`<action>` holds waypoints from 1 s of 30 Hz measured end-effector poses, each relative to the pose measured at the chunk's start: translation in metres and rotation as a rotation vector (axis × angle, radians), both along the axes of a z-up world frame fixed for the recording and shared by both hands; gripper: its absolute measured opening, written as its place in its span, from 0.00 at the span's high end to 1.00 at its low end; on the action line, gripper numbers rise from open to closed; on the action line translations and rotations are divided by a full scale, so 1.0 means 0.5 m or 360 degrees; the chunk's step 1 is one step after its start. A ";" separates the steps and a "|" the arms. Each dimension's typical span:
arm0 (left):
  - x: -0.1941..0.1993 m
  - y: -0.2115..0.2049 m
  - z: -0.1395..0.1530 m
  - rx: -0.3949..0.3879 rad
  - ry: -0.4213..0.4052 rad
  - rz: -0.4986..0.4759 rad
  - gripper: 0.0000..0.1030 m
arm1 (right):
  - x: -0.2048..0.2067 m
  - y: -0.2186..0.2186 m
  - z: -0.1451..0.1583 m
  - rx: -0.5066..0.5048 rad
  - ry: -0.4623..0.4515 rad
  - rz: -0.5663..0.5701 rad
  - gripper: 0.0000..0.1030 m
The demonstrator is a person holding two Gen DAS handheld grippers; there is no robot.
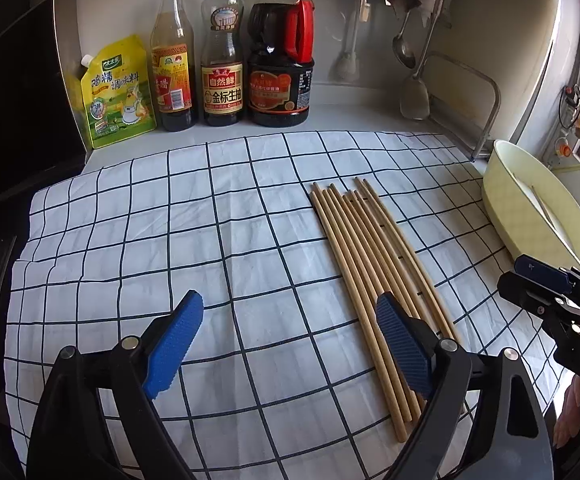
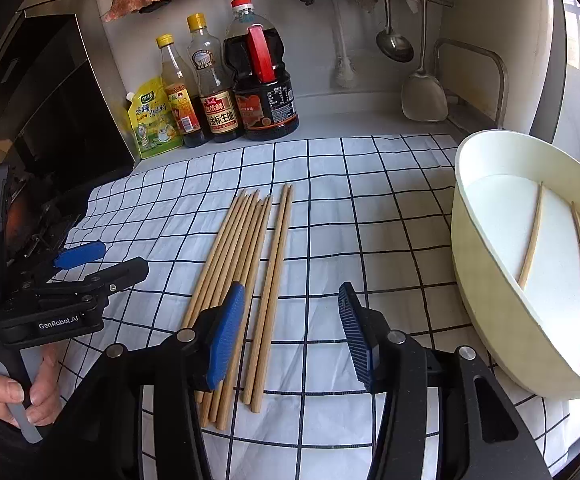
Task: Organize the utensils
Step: 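Move both open grippers back over the remaining chopsticks on the cloth, then close the left gripper on a wooden chopstick while the right gripper grasps another chopstick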
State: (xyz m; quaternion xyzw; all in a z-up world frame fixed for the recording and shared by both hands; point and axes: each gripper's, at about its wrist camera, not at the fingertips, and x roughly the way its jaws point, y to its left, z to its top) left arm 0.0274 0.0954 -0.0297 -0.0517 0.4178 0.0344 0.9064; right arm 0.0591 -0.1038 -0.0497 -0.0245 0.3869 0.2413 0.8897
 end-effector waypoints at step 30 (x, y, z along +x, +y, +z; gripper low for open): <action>0.027 0.009 -0.045 0.0061 0.0086 0.0140 0.12 | 0.054 0.055 -0.070 -0.0273 -0.0018 0.0089 0.53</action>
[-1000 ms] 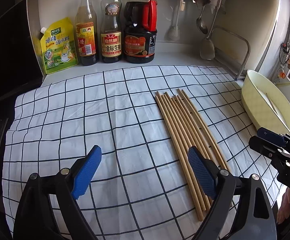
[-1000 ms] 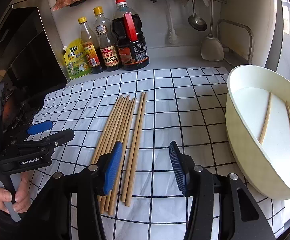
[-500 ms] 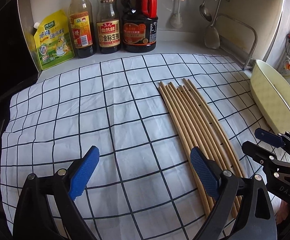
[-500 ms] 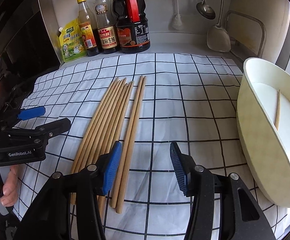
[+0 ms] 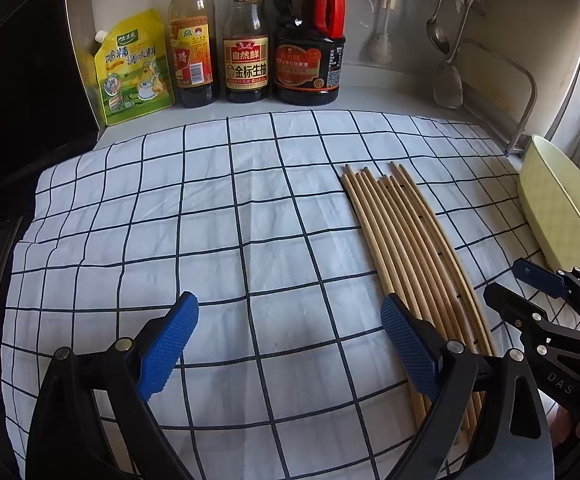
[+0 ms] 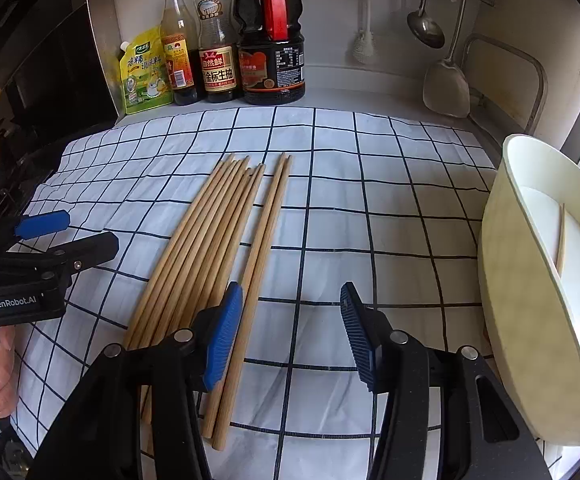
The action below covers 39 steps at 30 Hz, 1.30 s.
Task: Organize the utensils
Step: 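Close the left gripper on a wooden chopstick while the right gripper grasps another chopstick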
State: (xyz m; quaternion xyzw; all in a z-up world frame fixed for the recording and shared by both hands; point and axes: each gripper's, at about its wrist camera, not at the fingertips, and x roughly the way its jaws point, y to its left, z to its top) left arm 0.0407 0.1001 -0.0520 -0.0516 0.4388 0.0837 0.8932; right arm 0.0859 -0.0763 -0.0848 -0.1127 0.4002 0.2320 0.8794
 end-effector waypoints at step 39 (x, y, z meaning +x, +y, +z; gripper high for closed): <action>0.015 -0.043 -0.036 0.0017 0.0121 -0.0034 0.10 | 0.029 -0.048 -0.021 -0.0108 0.0056 -0.0115 0.53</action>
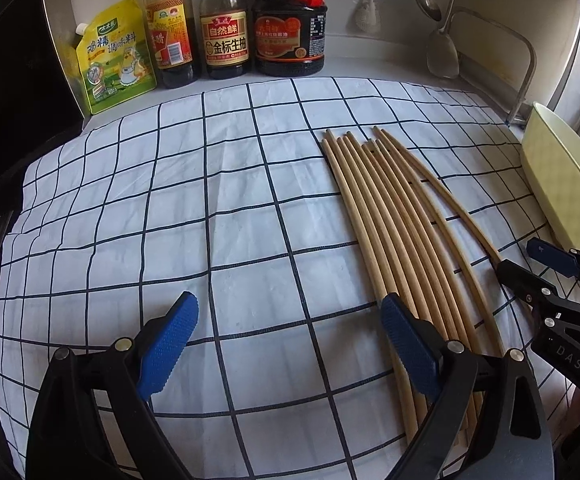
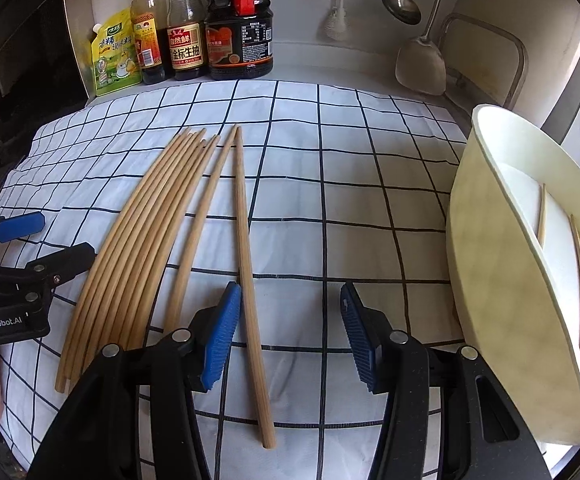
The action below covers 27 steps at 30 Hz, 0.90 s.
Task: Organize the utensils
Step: 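Close the left gripper on a wooden chopstick while the right gripper grasps another chopstick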
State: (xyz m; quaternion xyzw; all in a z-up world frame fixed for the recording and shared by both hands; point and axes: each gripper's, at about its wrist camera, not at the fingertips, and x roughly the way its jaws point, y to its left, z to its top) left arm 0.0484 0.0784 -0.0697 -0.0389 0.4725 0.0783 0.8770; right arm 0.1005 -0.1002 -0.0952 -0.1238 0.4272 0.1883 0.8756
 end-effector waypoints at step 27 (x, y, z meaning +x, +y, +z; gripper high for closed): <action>0.036 0.009 -0.007 0.0133 0.0090 0.0047 0.05 | 0.014 0.019 -0.002 0.0016 -0.0022 -0.0002 0.53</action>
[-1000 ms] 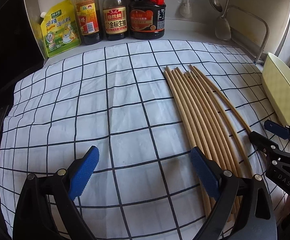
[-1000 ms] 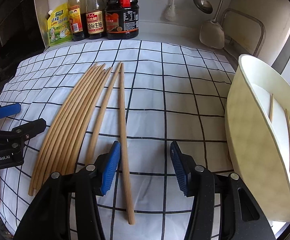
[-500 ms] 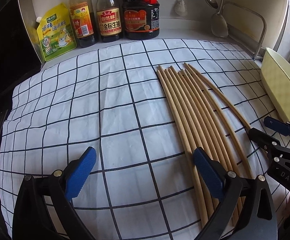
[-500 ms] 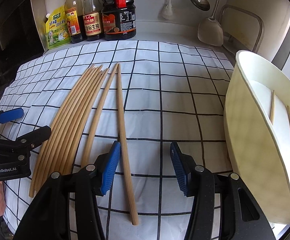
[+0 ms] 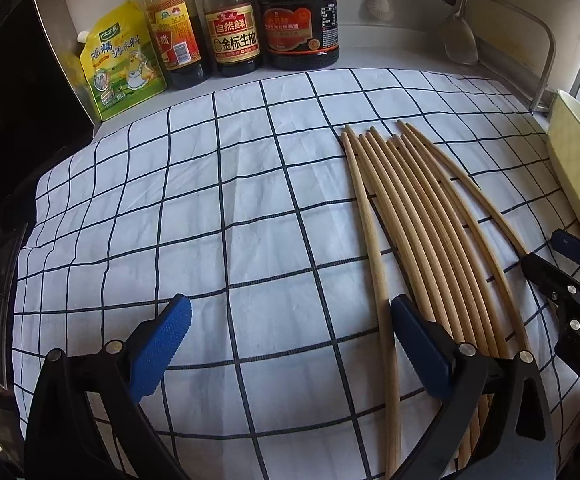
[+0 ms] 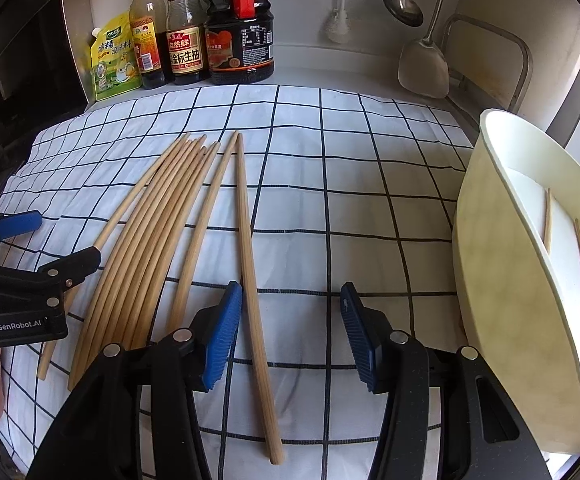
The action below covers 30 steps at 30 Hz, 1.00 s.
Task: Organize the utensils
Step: 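Close the left gripper on a wooden chopstick while the right gripper grasps another chopstick, then lower the left gripper's chopstick into the basin and open while the right gripper releases its own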
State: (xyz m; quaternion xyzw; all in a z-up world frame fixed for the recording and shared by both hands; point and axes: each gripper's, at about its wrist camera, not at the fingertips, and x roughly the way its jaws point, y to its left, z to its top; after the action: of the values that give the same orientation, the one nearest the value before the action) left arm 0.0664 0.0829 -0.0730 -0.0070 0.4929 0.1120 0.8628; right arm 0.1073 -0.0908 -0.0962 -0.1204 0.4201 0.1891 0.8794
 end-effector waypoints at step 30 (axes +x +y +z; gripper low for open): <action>-0.046 -0.020 0.108 -0.0353 -0.0243 -0.0211 0.93 | -0.068 -0.010 0.105 0.0250 -0.0173 0.0083 0.94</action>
State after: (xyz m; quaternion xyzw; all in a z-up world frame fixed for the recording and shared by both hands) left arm 0.0433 0.0728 -0.0192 -0.0782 0.4346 -0.0011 0.8972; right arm 0.0732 -0.0957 -0.0438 -0.0721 0.3523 0.2375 0.9024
